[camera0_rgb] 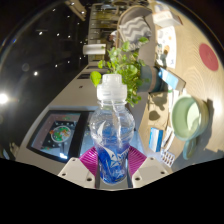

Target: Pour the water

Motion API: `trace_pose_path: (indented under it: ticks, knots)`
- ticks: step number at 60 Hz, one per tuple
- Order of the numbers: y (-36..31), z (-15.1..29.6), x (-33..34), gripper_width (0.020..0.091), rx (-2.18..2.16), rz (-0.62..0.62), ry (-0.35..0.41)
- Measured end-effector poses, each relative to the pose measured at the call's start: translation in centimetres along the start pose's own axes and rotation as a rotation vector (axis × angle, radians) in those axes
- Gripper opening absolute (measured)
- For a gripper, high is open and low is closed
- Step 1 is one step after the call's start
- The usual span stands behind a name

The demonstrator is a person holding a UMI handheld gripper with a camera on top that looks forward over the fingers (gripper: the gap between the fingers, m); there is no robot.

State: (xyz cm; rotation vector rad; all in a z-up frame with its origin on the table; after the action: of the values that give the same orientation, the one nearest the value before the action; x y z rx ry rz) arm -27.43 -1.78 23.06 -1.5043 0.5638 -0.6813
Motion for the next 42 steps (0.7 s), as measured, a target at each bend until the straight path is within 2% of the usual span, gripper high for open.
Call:
trace_pose_path:
  ticks: [13, 22, 32, 42]
  knots:
    - [-4.2, 8.1, 7.0, 0.0367, 0.644, -0.278, 0.129]
    - [-1.6, 13.6, 11.9, 0.0367, 0.983, -0.528, 0.184]
    - [5.9, 17.9, 15.4, 0.0365, 1.176, -0.774, 0.153]
    - [12.4, 20.1, 17.0, 0.0365, 1.162, -0.854, 0.103]
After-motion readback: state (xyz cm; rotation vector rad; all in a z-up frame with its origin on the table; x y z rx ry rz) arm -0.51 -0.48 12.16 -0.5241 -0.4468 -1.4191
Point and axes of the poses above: the point between the fingertips, and its own axes, seen from behind it with the camera up: y to the right, z up, x backward, against the way the camera looks, the point moved 6 cm from there along x, backward, against the way the camera looks, and after that the axes turned 11 degrees about -y, right-handed, at the moved point
